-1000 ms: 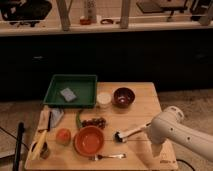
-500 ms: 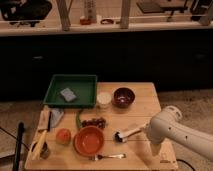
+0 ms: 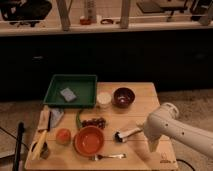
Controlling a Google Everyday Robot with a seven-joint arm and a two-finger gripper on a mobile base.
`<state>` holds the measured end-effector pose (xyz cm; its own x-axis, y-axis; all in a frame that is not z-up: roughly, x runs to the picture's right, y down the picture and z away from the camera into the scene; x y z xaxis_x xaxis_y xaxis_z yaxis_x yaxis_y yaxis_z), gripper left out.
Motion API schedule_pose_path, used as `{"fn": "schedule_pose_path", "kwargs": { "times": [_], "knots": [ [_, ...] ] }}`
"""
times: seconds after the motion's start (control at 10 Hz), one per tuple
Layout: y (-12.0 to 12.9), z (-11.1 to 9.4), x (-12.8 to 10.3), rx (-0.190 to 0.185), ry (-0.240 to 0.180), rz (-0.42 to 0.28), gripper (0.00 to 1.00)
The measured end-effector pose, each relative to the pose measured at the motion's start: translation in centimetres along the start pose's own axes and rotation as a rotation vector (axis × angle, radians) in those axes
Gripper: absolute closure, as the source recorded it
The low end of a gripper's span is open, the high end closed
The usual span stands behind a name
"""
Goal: Place brush in purple bowl
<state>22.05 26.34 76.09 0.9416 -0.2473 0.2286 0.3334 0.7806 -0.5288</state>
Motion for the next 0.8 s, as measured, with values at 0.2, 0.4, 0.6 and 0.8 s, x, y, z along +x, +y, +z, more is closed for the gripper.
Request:
{"fn": "schedule_pose_path", "kwargs": {
  "times": [0.2, 0.4, 0.6, 0.8],
  "knots": [
    [-0.9, 0.3, -0.2, 0.003, 0.001, -0.011, 0.2],
    [-2.2, 0.8, -0.5, 0.0, 0.009, -0.025, 0.2],
    [-3.4, 1.5, -0.7, -0.002, 0.013, -0.037, 0.2],
    [-4.7, 2.2, -0.6, 0.001, 0.017, -0.039, 0.27]
  ]
}}
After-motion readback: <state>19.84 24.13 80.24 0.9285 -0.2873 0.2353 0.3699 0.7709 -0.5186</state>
